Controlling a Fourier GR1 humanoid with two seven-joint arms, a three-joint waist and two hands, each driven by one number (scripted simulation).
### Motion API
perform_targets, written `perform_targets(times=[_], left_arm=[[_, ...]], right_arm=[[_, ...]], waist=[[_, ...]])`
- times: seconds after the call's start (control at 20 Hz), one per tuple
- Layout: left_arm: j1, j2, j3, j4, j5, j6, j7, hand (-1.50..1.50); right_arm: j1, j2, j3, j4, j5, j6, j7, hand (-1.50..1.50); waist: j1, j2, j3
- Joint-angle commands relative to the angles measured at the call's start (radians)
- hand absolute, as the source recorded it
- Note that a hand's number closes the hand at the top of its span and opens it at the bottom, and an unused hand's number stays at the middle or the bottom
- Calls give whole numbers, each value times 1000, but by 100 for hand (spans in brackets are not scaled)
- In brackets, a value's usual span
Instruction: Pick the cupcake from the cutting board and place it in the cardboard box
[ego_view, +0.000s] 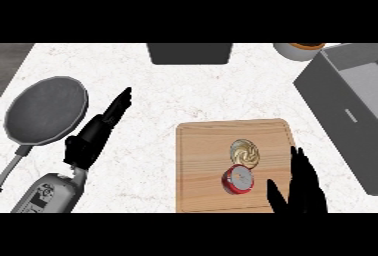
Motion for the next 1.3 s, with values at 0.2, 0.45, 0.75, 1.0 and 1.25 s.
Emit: perform_targets(times=[0.2,0.45,0.75,1.0,1.25], left_arm=[[2,-33,-20,9,-36,18,-13,0],[-52,-81,-11,53,-44,23,20,0],[15,-78,-22,-3,-67,21,-11,0],[-1,-67,5,-27,-56,-8,40,0],[24,-67,26,-14,-69,-37,4,0]], right_arm=[[-166,227,108,-226,243,426,509,-150],[-281,308,106,-193,273,533,609,-150],[-314,310,98,-94,221,513,659,-150],[-298,311,35,-41,224,472,585,-150],[-323,311,55,-11,241,443,565,-150]], waist=[[21,4,15],[16,10,19],[28,9,19],[22,9,20],[22,8,20]])
